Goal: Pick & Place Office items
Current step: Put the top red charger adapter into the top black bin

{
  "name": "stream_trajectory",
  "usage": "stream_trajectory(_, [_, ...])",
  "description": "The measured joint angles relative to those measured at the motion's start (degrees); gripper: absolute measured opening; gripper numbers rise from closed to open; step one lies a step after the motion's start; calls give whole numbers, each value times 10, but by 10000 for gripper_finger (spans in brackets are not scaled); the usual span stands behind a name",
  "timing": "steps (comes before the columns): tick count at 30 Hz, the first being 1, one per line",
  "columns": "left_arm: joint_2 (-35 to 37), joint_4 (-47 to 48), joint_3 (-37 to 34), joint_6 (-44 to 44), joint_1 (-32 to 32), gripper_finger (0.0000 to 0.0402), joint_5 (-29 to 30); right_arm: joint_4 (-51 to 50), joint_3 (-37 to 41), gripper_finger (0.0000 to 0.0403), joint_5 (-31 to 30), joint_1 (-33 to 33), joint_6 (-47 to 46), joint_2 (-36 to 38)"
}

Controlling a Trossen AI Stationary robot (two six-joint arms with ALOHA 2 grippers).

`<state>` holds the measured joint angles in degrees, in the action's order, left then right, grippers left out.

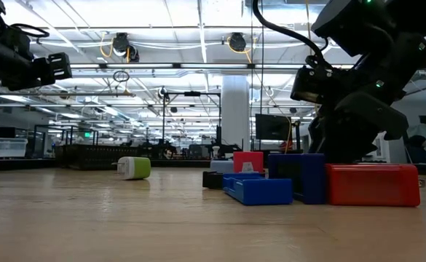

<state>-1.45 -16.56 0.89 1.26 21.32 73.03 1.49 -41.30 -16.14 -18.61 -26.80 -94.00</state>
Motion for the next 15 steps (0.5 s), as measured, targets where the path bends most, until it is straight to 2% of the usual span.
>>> stream_trajectory(8, [0,0,0,0,0,132,0,2,0,219,0,0,-15,0])
stream_trajectory(15, [0,0,0,0,0,132,0,4,0,207,0,0,-10,0])
